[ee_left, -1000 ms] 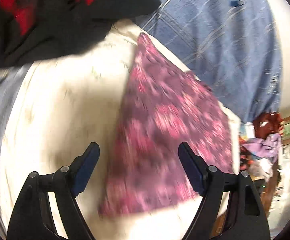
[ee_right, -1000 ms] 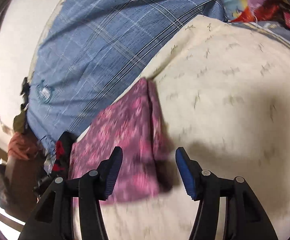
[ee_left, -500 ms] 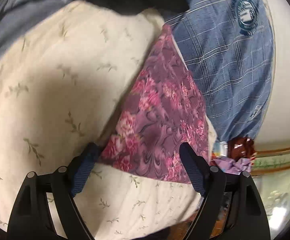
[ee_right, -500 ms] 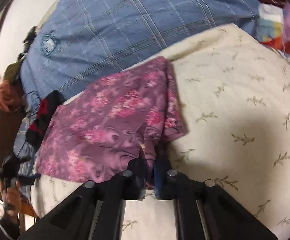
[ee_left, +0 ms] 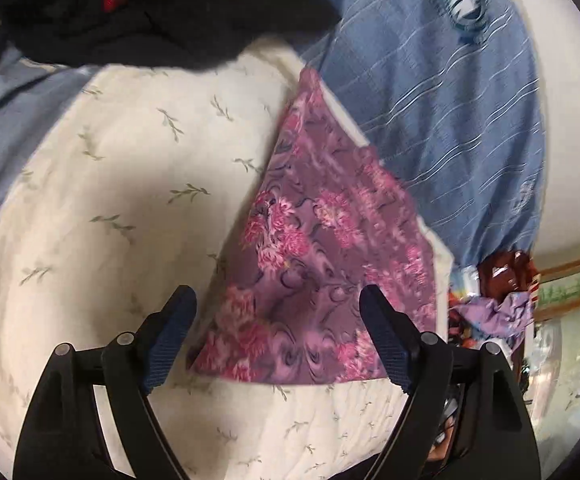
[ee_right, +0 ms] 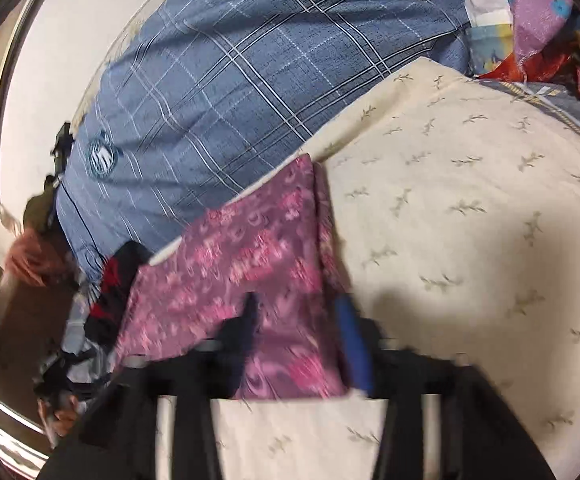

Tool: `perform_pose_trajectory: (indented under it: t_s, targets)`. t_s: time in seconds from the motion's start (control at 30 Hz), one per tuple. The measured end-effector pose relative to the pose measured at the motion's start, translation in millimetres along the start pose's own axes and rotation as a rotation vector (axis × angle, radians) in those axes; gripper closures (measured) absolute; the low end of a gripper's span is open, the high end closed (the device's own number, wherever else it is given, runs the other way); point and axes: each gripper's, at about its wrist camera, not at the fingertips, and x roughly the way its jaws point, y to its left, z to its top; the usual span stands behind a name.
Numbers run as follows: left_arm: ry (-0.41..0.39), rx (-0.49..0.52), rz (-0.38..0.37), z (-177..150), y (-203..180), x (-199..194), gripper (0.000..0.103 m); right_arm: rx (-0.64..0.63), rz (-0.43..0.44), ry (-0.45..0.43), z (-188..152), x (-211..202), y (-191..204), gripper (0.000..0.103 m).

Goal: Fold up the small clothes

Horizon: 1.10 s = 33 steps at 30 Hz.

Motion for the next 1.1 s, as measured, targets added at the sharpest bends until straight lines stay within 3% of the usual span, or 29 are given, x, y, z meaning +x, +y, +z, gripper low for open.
perform_pose_trajectory:
  t_s: [0.13, 0.17, 0.2, 0.23, 0.27, 0.3, 0.33, 0.37, 0.5, 0.6, 0.63, 0.7, 0.8, 0.9, 0.97, 1.03, 1.1]
  targets:
    - [0.059, 0.005, 0.020, 4, -1, 27, 0.019, -0.037, -0.063, 0.058, -3, 30, 9, 0.053]
    - [0.044, 0.017, 0.019, 3, -4, 25, 0.019, -0.053, -0.073, 0.069, -4, 35, 11, 0.056]
    - [0.035, 0.035, 0.006, 2, -8, 24, 0.023, -0.068, -0.077, 0.078, -6, 38, 13, 0.065]
    - [0.028, 0.054, -0.002, 1, -13, 22, 0.046, -0.095, -0.099, 0.083, -10, 39, 16, 0.074]
    - [0.017, 0.080, 0.013, -1, -19, 21, 0.061, -0.122, -0.120, 0.085, -13, 42, 18, 0.076]
    - [0.017, 0.113, 0.040, -3, -24, 21, 0.087, -0.153, -0.137, 0.085, -14, 43, 21, 0.082]
    - [0.018, 0.154, 0.095, -7, -30, 23, 0.095, -0.187, -0.159, 0.084, -17, 42, 25, 0.091]
    - [0.015, 0.176, 0.120, -11, -33, 22, 0.095, -0.204, -0.165, 0.088, -17, 41, 26, 0.093]
    - [-0.017, 0.181, 0.047, -25, -36, -6, 0.101, -0.170, -0.066, 0.041, -8, 14, 33, 0.097]
    - [-0.017, 0.190, 0.080, -29, -28, -10, 0.101, -0.131, 0.013, 0.005, -5, -11, 29, 0.097]
    - [-0.007, 0.188, 0.137, -28, -22, -3, 0.100, -0.134, -0.006, 0.019, -7, -9, 26, 0.098]
    - [0.052, 0.130, 0.176, -23, -1, 18, 0.100, -0.138, -0.066, 0.067, -14, 5, 15, 0.097]
    - [0.054, 0.057, 0.108, -17, 11, 17, 0.099, -0.114, -0.123, 0.106, -25, 24, -1, 0.096]
    - [-0.008, 0.120, 0.135, -15, 3, -7, 0.098, -0.042, -0.088, 0.092, -19, 11, -3, 0.082]
    - [-0.070, 0.171, 0.161, -5, -9, -23, 0.084, -0.021, -0.057, 0.061, -8, 0, -1, 0.077]
    - [-0.114, 0.179, 0.173, 14, -18, -30, 0.046, 0.001, -0.026, 0.003, 10, -6, 2, 0.064]
    - [-0.132, 0.186, 0.167, 37, -27, -23, 0.035, 0.040, 0.005, -0.020, 27, 1, 4, 0.053]
